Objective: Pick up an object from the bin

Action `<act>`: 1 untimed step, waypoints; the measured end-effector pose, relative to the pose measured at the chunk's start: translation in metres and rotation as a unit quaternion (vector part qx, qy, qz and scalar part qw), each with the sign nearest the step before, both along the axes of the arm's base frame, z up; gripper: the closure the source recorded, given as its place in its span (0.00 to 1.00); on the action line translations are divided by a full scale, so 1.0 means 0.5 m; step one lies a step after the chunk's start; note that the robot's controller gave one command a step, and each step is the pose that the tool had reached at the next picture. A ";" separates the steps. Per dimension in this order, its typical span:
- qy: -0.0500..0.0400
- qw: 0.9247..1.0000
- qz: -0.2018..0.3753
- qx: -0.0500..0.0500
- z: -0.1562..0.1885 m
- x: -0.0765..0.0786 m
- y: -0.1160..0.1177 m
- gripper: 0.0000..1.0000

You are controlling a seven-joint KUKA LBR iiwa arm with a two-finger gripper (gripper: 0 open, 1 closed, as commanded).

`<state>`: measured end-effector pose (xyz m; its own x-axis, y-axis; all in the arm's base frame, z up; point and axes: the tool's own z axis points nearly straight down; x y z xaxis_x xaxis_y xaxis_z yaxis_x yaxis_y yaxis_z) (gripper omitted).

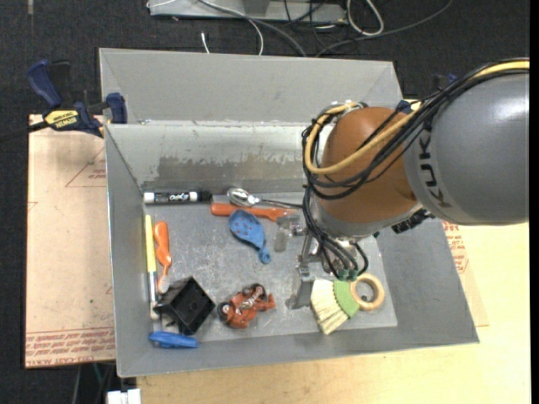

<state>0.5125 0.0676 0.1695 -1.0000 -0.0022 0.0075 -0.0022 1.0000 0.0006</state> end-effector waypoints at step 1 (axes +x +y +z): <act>-0.004 1.000 -0.001 0.000 0.008 0.004 -0.001 0.00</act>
Offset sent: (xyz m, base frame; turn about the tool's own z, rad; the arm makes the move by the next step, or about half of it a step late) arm -0.0294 0.0550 -0.0995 -0.2051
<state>0.5143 0.0672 0.1737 -1.0000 -0.0002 -0.0002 -0.0002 1.0000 0.0011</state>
